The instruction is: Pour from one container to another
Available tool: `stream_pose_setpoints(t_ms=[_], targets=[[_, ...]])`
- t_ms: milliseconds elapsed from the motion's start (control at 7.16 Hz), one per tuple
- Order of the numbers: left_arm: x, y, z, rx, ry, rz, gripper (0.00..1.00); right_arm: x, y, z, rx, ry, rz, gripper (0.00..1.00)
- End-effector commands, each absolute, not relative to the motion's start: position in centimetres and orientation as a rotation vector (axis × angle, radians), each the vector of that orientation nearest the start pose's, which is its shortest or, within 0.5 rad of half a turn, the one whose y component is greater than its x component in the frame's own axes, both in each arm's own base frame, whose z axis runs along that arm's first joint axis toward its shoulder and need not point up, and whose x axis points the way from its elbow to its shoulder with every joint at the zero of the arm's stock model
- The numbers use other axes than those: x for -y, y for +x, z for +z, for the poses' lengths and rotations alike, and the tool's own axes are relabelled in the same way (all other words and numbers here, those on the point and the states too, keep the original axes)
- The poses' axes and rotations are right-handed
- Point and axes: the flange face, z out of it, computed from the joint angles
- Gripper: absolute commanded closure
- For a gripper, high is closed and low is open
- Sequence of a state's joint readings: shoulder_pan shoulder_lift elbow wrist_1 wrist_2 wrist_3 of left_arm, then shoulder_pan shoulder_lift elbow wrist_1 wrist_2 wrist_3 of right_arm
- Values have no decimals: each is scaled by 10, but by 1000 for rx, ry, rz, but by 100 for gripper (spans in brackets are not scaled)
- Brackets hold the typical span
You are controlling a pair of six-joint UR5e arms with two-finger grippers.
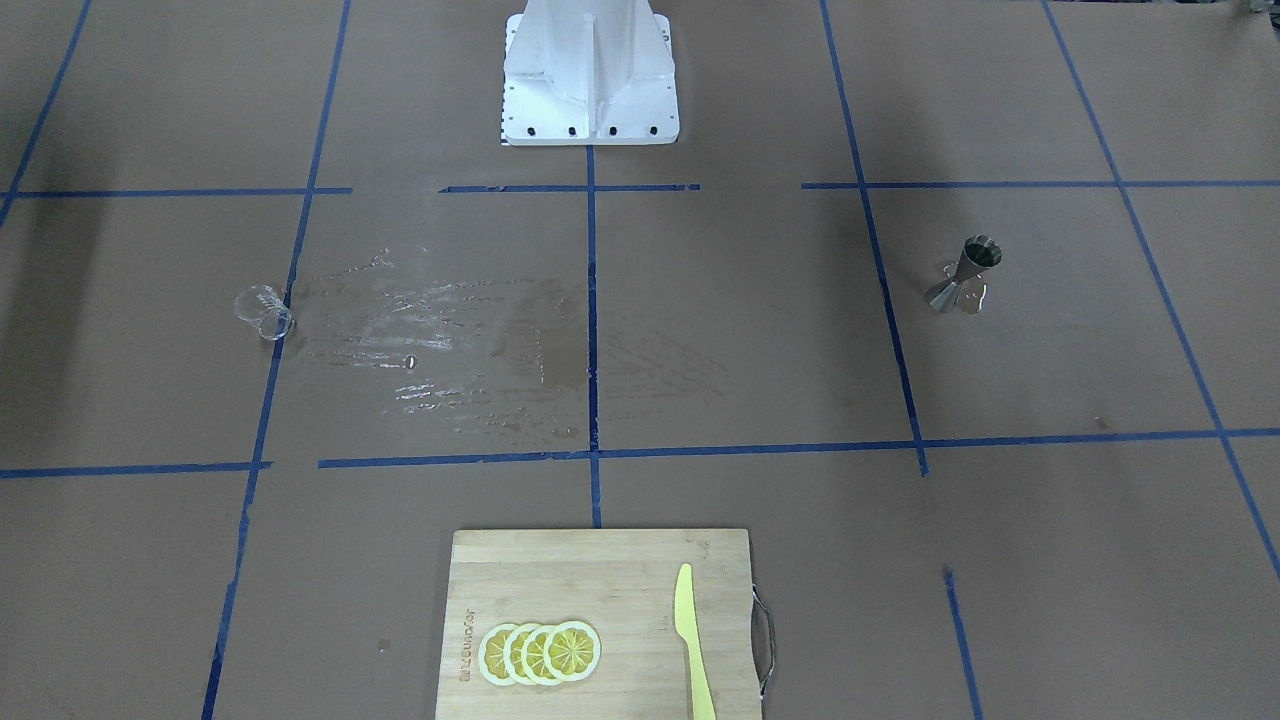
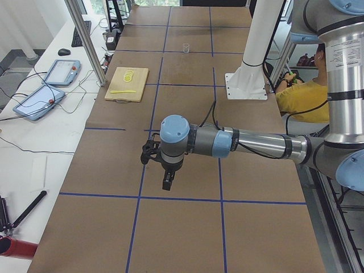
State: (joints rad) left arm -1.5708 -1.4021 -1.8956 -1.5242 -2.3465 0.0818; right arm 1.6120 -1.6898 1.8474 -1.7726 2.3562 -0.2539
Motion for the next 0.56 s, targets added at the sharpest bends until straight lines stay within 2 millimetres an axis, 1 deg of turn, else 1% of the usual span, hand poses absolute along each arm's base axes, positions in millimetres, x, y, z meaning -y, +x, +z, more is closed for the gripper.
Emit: stream_pose_setpoints(t_ms=[0,280,419], targets=[[419,-70,586,-729,111,214,0,430,80,598,783,72,-183,0],[422,-72,596,-714,102,225,0,431,78,598,783,70,-188,0],[422,-73,595,-717,102,220,0,431,78,598,783,71,-190,0]])
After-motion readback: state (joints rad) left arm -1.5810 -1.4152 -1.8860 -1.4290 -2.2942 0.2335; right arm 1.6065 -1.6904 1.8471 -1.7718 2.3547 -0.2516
